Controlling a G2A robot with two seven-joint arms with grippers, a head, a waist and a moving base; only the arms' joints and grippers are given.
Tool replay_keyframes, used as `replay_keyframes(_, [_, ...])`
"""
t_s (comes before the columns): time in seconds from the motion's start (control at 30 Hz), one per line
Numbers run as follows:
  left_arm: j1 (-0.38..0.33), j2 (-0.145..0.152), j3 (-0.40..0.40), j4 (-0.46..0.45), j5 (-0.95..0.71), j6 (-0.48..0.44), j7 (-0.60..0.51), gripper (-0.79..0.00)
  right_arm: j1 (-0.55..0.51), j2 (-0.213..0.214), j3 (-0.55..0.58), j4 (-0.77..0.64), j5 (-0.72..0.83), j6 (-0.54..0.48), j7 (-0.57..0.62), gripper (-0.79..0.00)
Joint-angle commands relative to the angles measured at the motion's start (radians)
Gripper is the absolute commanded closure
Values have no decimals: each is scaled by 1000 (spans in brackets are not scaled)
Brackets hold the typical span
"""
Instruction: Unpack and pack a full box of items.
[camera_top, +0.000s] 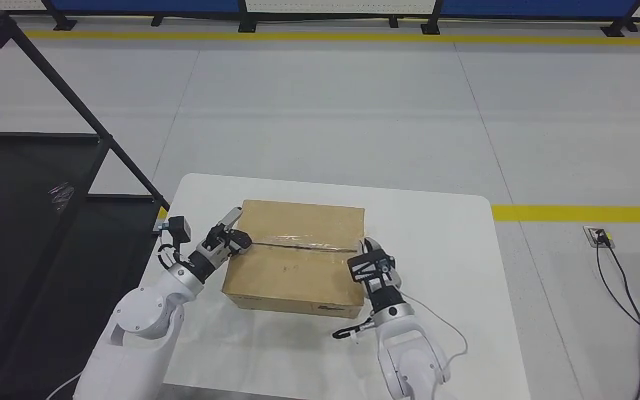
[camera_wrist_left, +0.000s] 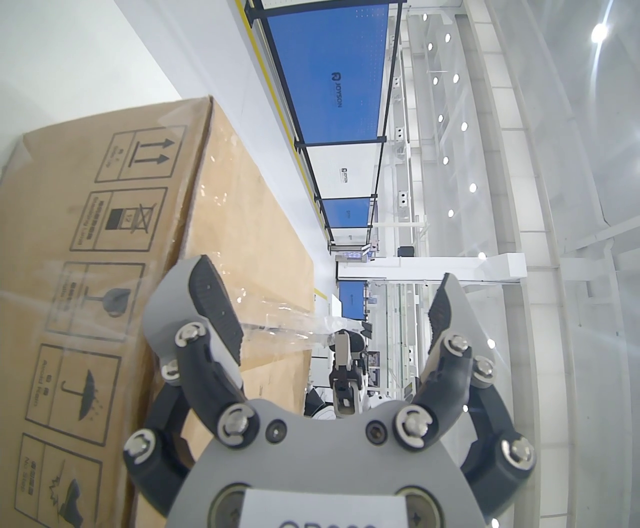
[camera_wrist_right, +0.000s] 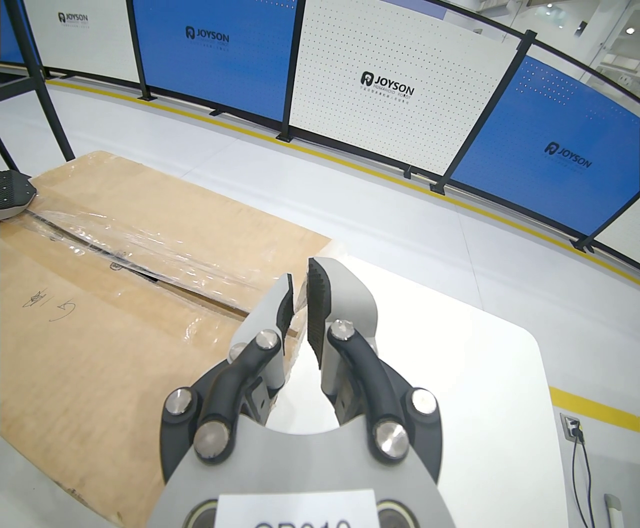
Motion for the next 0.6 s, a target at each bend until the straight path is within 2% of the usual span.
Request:
replay_keyframes(0.0, [0, 0, 0, 0, 0, 0, 0, -785, -2, 1, 1, -1, 3, 1, -1, -108])
replay_keyframes(0.57, [3, 0, -1, -2, 2, 1, -3, -785, -27, 8, 17, -28, 17, 16, -6, -135])
